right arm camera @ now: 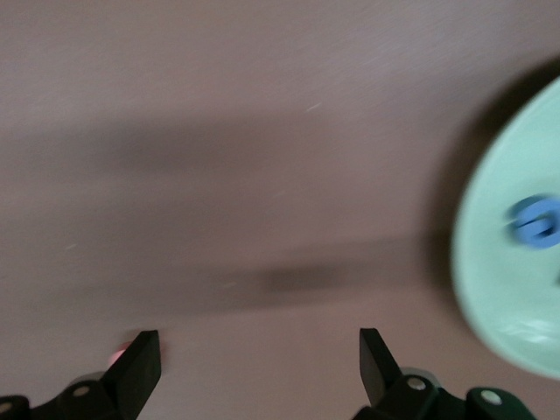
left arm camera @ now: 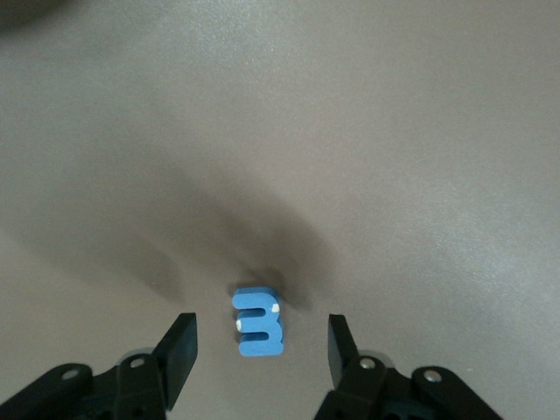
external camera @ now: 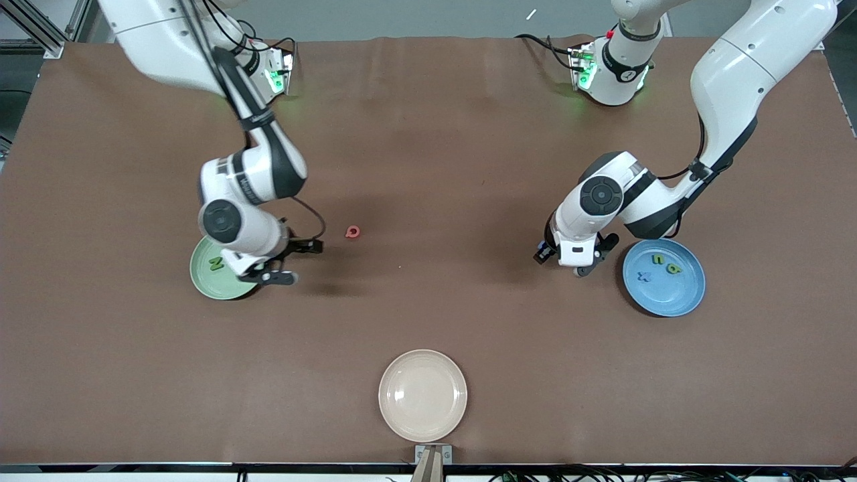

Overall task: Sort upper and lower case letters into plates
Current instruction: 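Grasp the blue m with the left gripper while the right gripper grasps a, then drop the m in the blue plate while the right gripper places a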

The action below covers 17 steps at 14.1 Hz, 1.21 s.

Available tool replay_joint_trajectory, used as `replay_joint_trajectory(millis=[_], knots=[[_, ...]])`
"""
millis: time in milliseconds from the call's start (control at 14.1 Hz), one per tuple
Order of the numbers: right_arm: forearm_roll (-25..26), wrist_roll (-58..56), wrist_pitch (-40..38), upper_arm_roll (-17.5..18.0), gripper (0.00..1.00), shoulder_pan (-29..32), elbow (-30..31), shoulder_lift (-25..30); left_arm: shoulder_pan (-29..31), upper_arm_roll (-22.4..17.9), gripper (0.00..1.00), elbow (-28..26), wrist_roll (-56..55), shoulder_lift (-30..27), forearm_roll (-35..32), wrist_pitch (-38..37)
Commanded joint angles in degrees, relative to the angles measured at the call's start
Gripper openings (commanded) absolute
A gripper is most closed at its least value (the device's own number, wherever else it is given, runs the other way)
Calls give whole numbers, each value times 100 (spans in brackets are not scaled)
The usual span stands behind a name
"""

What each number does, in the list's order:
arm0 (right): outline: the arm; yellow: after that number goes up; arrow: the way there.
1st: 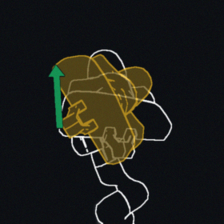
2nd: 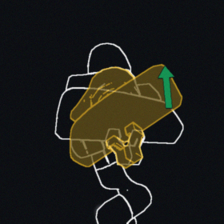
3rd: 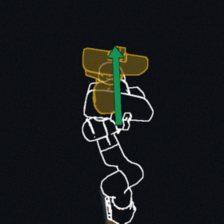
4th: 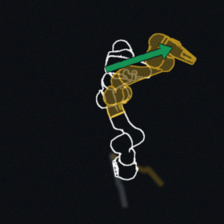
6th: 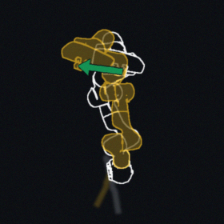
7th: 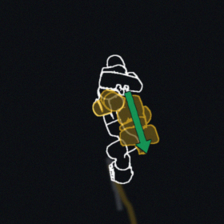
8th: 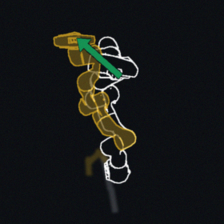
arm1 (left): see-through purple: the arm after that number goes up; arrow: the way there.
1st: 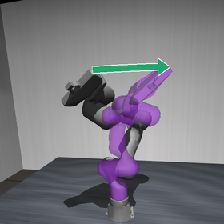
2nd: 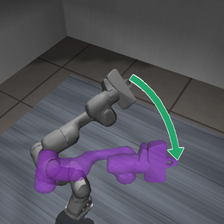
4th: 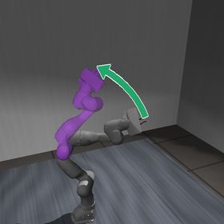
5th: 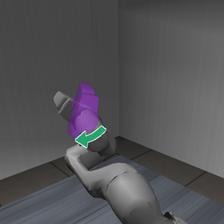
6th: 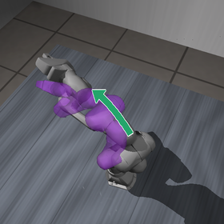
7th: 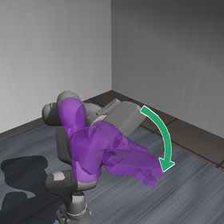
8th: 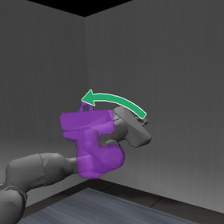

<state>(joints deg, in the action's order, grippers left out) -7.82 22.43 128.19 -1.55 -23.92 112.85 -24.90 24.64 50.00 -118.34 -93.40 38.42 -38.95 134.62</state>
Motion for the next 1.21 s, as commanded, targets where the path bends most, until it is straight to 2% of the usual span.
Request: replay_joint_trajectory(millis=[0, 142, 497, 851, 1064, 1135], knots=[[-106, 480, 258, -56, 100, -340, 158, 73, 41, 2, 68, -76, -178, 60, -174, 231], [-106, 1015, 609, -64, 100, -692, 238, 3, -12, -113, 66, -67, -415, 122, -297, 302], [-97, 1606, 1216, -64, 100, -1088, 299, -304, -29, -130, 61, -49, -469, 184, -315, 302], [-88, 1633, 1419, -73, 100, -1150, 536, -340, -99, -139, 52, -40, -565, 254, -315, 293], [-62, 1624, 1814, -73, 100, -1255, 826, -331, -292, -349, 45, -40, -636, 245, -324, 293], [-62, 1624, 1832, -73, 93, -1273, 853, -331, -311, -368, 43, -32, -636, 245, -324, 293]])
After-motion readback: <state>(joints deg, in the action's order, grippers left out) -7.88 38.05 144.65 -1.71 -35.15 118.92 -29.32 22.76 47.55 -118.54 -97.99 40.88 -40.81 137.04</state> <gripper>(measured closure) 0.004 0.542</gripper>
